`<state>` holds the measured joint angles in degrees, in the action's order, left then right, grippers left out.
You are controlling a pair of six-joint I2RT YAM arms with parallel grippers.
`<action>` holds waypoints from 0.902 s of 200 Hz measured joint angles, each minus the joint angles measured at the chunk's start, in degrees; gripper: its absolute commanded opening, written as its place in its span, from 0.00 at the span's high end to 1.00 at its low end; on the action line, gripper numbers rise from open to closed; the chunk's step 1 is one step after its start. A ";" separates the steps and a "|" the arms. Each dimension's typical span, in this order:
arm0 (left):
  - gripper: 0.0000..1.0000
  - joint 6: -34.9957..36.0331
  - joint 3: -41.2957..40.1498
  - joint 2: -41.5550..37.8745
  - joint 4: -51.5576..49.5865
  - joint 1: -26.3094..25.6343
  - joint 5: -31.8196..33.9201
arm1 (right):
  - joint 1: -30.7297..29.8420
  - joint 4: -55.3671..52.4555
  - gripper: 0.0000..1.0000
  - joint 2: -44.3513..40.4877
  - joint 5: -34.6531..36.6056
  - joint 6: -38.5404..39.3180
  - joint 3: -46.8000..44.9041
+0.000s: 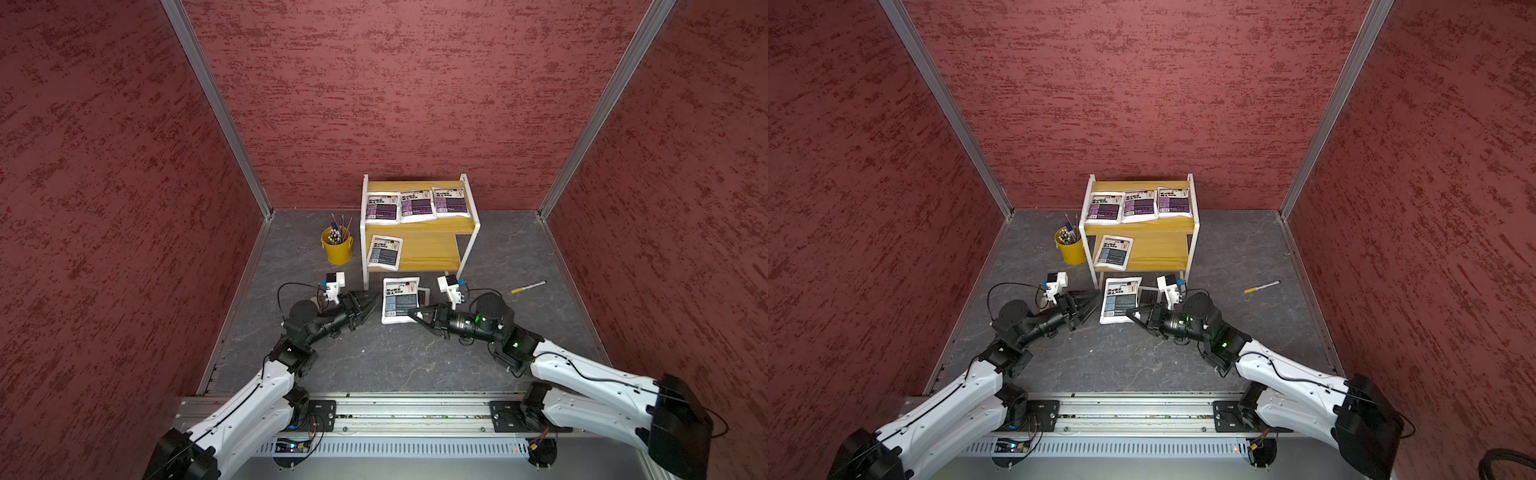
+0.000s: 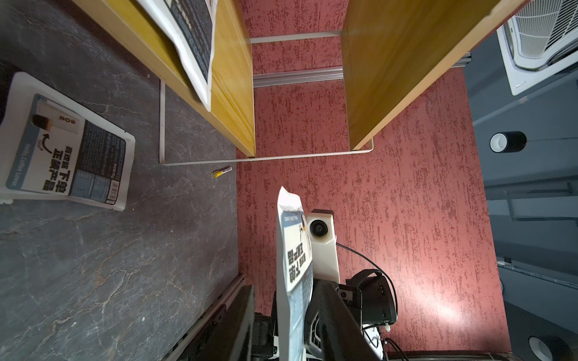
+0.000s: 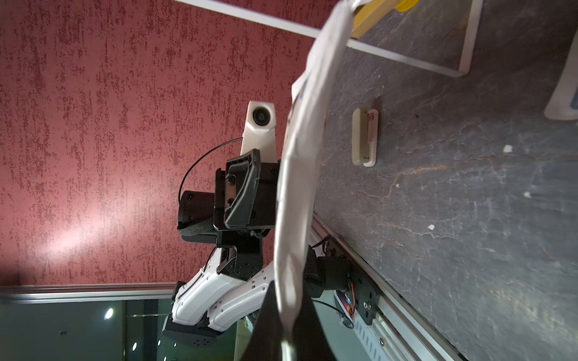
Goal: Place the bagged coffee beans on the shelf by color
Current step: Place the bagged coffee beans on the shelf.
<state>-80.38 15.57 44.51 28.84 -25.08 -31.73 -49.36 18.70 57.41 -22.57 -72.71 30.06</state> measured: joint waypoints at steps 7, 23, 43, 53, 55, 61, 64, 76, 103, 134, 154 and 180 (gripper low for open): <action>0.58 0.09 0.00 -0.39 -0.63 0.31 -0.15 | 0.11 -1.27 0.95 -0.66 0.39 0.46 0.04; 0.56 0.28 0.02 -1.79 -2.62 1.16 -0.66 | 0.52 -4.33 0.96 -1.84 1.16 1.68 0.46; 0.55 0.70 0.09 -4.17 -5.68 2.60 -1.53 | 1.57 -8.22 0.96 -2.73 2.10 2.95 1.68; 0.55 1.03 0.24 -5.27 -7.37 3.39 -1.99 | 2.16 -9.81 0.96 -3.10 2.64 3.43 2.38; 0.55 1.09 0.28 -5.46 -7.67 3.54 -2.08 | 2.29 -10.14 0.96 -3.15 2.75 3.58 2.54; 0.55 1.36 0.42 -6.12 -8.76 4.07 -2.47 | 2.67 -11.26 0.96 -3.32 3.08 3.89 3.08; 0.55 1.49 0.48 -6.43 -9.18 4.26 -2.62 | 2.82 -11.67 0.96 -3.34 3.28 4.11 3.32; 0.55 1.84 0.74 -7.58 -11.04 5.07 -3.08 | 3.50 -13.18 0.96 -3.41 3.89 4.57 4.31; 0.54 2.69 0.90 -9.81 -14.49 6.64 -4.31 | 5.16 -16.90 0.97 -2.64 5.09 5.77 7.17; 0.54 3.08 0.90 -11.45 -17.46 7.85 -5.53 | 7.39 -20.41 0.97 0.07 5.90 7.23 11.23; 0.54 3.48 0.90 -12.59 -19.19 8.41 -5.95 | 8.74 -21.81 0.97 2.21 6.29 7.96 13.16; 0.54 4.17 0.92 -13.92 -21.40 9.16 -6.56 | 10.03 -23.06 0.97 5.05 6.36 8.68 15.04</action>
<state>-76.20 16.49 30.59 7.44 -15.92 -38.28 -39.33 -4.36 62.46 -16.21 -64.03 45.10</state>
